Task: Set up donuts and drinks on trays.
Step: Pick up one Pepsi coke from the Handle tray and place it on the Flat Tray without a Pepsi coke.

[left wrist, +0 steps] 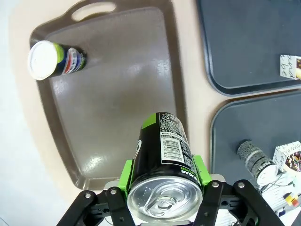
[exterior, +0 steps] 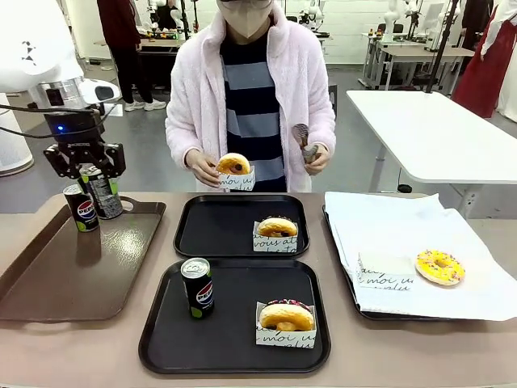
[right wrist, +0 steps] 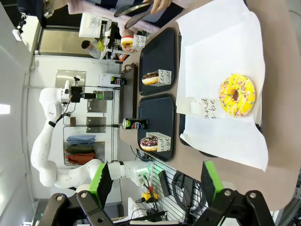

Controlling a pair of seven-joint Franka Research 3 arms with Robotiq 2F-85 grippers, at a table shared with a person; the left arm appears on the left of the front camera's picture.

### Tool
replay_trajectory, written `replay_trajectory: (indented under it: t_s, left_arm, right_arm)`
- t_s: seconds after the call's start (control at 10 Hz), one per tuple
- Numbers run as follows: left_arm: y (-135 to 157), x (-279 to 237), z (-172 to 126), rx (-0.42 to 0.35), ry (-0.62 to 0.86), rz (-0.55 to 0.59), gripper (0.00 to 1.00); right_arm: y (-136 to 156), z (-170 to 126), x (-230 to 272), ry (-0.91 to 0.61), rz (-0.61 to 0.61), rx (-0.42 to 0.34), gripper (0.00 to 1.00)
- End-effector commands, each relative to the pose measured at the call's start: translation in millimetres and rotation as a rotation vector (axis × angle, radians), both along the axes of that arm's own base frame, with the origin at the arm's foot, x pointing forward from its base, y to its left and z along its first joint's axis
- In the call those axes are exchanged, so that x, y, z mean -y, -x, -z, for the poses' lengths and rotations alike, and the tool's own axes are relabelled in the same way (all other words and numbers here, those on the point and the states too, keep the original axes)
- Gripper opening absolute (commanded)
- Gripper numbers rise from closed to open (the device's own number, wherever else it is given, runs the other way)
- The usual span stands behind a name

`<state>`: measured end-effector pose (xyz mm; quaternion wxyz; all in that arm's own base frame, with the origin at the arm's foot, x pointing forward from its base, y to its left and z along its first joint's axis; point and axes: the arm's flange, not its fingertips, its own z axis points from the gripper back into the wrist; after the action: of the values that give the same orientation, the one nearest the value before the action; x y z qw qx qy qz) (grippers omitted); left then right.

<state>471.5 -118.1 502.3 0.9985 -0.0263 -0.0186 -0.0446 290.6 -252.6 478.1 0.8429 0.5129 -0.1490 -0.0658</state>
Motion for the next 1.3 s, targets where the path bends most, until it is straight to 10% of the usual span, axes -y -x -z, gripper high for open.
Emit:
replay_trajectory:
  t_s: [0.0, 0.5, 1.2]
  left_arm:
    - [-4.8, 35.4, -6.7, 0.038, 0.008, 0.089, 0.59]
    - [14.9, 41.7, -12.4, -0.136, 0.018, 0.263, 0.59]
    - [64.5, -15.8, -16.6, -0.14, 0.028, 0.319, 0.59]
  right_arm:
    - [-0.4, 0.7, 0.4, -0.014, 0.003, 0.016, 1.0]
    - [-0.4, 0.7, 0.4, -0.014, 0.003, 0.016, 1.0]
    - [-0.4, 0.7, 0.4, -0.014, 0.003, 0.016, 1.0]
